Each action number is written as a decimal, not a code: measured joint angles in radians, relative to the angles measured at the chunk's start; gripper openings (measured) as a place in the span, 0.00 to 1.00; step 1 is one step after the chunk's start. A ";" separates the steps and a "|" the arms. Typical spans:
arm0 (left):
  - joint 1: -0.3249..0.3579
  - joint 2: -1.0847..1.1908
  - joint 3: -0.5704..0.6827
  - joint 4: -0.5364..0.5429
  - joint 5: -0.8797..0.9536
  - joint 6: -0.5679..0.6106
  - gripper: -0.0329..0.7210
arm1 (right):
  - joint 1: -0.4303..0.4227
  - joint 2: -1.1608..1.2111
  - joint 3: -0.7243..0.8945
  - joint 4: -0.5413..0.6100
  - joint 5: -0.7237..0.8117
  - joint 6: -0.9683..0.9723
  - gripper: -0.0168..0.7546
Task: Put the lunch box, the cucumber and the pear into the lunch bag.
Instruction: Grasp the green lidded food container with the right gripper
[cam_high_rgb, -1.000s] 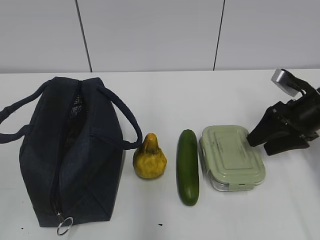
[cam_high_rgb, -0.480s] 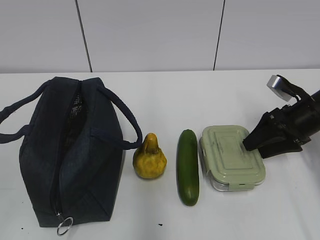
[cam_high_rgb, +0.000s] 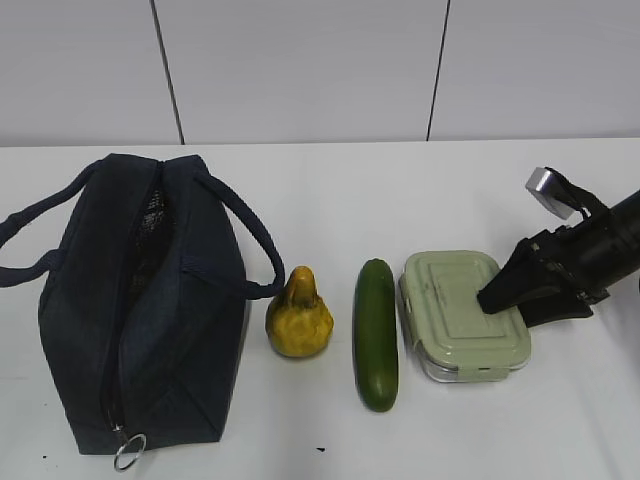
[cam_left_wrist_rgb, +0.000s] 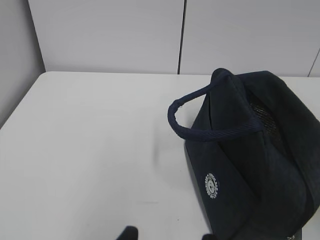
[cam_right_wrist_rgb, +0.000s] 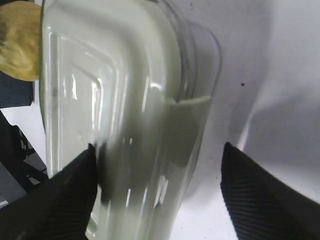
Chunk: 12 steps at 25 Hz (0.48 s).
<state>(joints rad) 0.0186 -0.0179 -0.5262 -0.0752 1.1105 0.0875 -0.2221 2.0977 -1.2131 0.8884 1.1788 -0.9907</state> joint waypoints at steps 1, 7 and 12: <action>0.000 0.000 0.000 0.000 0.000 0.000 0.37 | 0.000 0.000 0.000 0.007 0.000 -0.007 0.78; 0.000 0.000 0.000 0.000 0.000 0.000 0.37 | 0.000 0.002 0.000 0.016 0.000 -0.040 0.77; 0.000 0.000 0.000 0.000 0.000 0.000 0.37 | 0.000 0.006 0.000 0.027 0.002 -0.057 0.69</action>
<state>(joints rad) 0.0186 -0.0179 -0.5262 -0.0752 1.1105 0.0875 -0.2221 2.1041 -1.2131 0.9155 1.1805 -1.0477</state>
